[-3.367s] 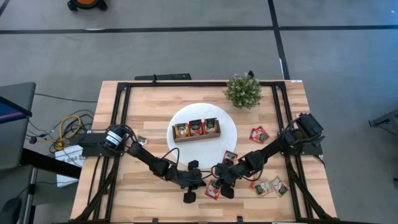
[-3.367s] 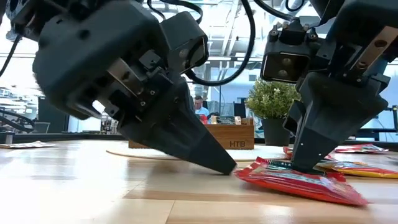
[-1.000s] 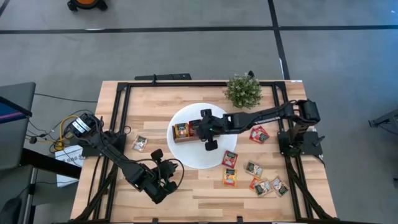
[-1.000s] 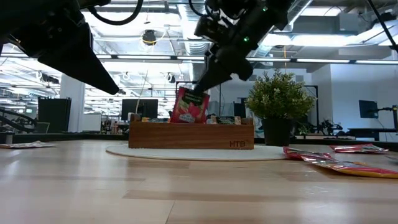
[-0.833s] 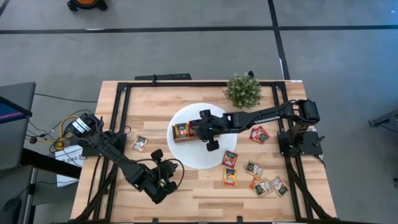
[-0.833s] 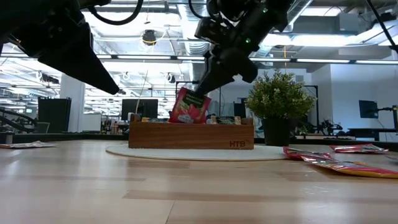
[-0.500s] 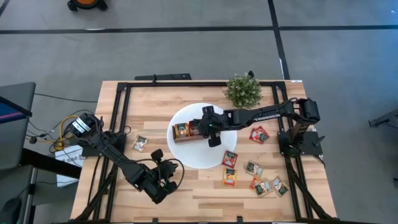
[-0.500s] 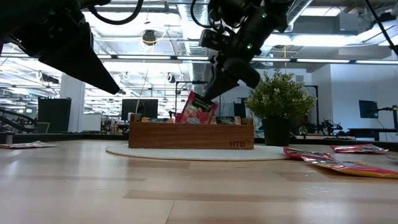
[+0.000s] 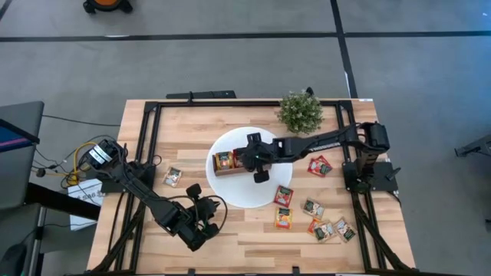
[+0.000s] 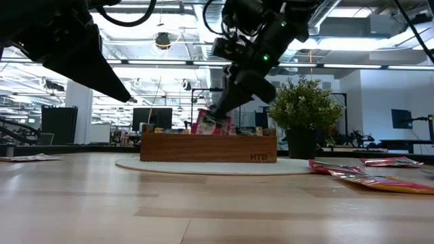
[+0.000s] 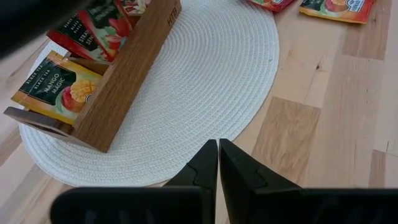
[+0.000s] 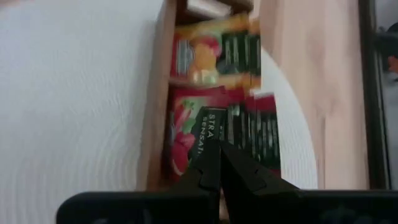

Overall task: Pick & Place Tea
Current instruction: Put the red tea bag into the middle section of the wooden organizer, then put the orange tea bag into the left section of the wooden organizer

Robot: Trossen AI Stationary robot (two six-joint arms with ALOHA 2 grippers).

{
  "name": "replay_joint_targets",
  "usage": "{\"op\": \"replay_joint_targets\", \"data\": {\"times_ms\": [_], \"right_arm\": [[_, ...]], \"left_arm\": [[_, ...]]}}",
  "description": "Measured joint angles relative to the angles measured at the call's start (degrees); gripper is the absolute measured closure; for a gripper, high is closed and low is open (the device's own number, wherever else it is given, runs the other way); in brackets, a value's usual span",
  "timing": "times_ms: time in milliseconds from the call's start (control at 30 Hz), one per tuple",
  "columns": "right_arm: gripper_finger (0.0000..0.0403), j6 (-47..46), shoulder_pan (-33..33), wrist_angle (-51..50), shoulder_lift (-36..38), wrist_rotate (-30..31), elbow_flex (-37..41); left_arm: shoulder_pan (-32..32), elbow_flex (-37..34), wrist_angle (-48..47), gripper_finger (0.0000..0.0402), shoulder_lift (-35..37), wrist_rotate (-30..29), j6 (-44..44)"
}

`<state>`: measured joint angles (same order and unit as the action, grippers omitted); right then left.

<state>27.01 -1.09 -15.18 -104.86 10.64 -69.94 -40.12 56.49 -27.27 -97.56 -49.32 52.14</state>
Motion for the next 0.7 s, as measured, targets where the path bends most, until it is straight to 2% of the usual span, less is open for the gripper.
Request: {"op": "replay_joint_targets", "data": {"times_ms": [133,333,467,600,700], "right_arm": [[0.0378,-0.05,0.79,1.79,0.09,2.2,-0.15],[0.0287,-2.14,1.1,3.08,0.39,10.96,-0.17],[0.0239,-9.14,2.31,2.39,1.28,13.72,-0.2],[0.0221,-12.57,7.69,-0.24,2.42,13.57,0.23],[0.0226,-15.17,13.7,-7.96,4.71,13.38,1.06]], "left_arm": [[0.0,0.02,0.0,0.0392,0.0,0.0,0.02],[0.0,0.02,0.0,0.0392,0.0,-0.44,0.07],[0.0,0.02,-0.08,0.0392,0.0,-0.52,1.51],[0.0,0.02,-1.65,0.0392,0.0,-0.55,3.87],[-0.02,0.02,-3.1,0.0392,0.0,-0.6,5.91]]}}
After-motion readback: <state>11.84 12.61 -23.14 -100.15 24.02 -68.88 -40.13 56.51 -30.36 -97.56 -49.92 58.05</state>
